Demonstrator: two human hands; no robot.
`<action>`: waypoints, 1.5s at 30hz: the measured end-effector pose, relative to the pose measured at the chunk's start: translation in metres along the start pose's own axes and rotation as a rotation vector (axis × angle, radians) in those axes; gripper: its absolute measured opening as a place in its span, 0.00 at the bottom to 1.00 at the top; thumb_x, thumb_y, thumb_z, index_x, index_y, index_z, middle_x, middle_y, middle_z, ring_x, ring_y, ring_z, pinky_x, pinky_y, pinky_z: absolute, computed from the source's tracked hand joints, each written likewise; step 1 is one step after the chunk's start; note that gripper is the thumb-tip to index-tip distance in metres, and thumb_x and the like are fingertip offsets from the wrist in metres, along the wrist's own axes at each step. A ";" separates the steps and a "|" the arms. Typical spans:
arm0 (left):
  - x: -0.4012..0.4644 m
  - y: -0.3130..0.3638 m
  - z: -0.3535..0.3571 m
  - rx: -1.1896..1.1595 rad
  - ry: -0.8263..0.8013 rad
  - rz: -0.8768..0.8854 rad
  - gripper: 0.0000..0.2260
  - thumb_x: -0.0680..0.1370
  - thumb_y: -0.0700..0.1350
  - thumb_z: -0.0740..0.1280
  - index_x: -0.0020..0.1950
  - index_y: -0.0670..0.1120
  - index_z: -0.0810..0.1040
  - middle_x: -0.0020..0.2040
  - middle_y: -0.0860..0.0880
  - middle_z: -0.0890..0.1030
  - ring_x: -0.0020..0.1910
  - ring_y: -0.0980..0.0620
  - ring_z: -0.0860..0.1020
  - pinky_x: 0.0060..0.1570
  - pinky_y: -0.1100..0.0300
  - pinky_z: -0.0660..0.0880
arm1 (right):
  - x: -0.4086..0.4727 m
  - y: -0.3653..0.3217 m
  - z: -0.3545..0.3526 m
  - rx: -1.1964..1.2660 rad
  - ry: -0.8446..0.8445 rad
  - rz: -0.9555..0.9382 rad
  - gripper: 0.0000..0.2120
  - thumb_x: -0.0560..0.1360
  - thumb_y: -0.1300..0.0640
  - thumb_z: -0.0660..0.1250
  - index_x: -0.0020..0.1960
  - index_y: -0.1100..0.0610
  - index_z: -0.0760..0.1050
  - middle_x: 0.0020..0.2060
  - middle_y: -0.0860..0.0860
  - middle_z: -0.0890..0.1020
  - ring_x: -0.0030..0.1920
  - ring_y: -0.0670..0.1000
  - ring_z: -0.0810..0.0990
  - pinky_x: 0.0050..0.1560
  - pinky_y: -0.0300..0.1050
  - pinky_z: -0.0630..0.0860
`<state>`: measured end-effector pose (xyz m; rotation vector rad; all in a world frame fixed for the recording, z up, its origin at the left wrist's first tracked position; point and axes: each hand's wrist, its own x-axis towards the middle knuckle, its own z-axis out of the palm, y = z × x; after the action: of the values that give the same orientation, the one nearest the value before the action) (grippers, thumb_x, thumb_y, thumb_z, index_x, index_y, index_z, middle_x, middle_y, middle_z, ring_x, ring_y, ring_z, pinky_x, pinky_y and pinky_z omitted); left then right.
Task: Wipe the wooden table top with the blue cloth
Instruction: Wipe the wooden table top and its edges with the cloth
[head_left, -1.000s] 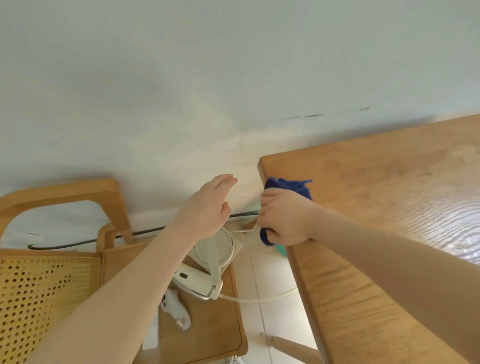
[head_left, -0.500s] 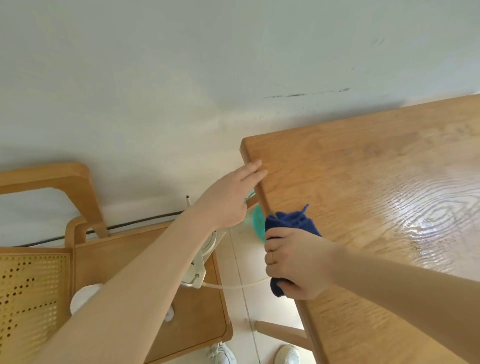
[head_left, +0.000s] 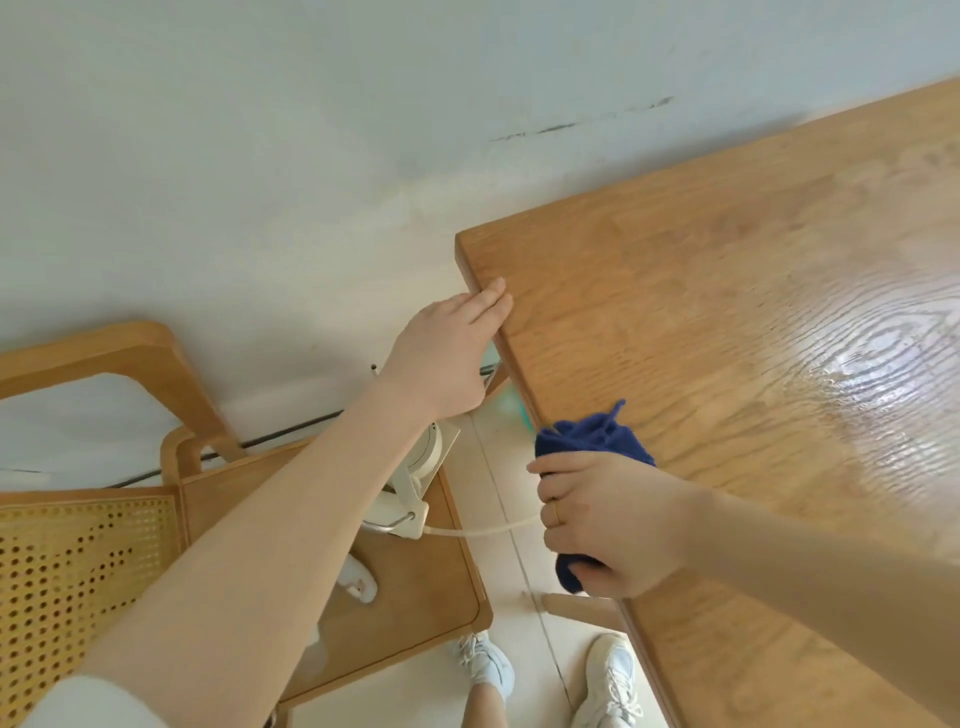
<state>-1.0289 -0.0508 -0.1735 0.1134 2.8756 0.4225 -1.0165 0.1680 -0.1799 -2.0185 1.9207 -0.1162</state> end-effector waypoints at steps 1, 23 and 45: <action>0.000 0.002 0.000 0.014 0.005 -0.012 0.36 0.73 0.38 0.61 0.78 0.48 0.48 0.78 0.52 0.46 0.75 0.51 0.52 0.73 0.57 0.52 | 0.008 0.011 -0.004 -0.038 0.023 0.008 0.08 0.64 0.52 0.62 0.29 0.55 0.73 0.26 0.49 0.74 0.36 0.53 0.71 0.68 0.47 0.61; -0.078 0.059 0.022 -0.039 0.015 0.176 0.35 0.72 0.29 0.57 0.77 0.45 0.49 0.78 0.50 0.49 0.77 0.52 0.47 0.75 0.56 0.47 | 0.013 -0.020 0.008 -0.236 0.226 0.353 0.14 0.65 0.53 0.56 0.31 0.57 0.78 0.30 0.50 0.79 0.44 0.56 0.77 0.65 0.55 0.65; -0.168 0.197 0.086 0.034 -0.041 0.085 0.28 0.80 0.41 0.55 0.77 0.46 0.48 0.78 0.47 0.45 0.77 0.48 0.43 0.74 0.52 0.45 | -0.167 -0.231 0.124 -0.260 0.186 0.552 0.19 0.75 0.46 0.54 0.50 0.53 0.80 0.59 0.47 0.78 0.69 0.53 0.65 0.68 0.58 0.58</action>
<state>-0.8374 0.1425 -0.1598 0.2481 2.8461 0.3827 -0.7731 0.3606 -0.1948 -1.5818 2.6552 0.0932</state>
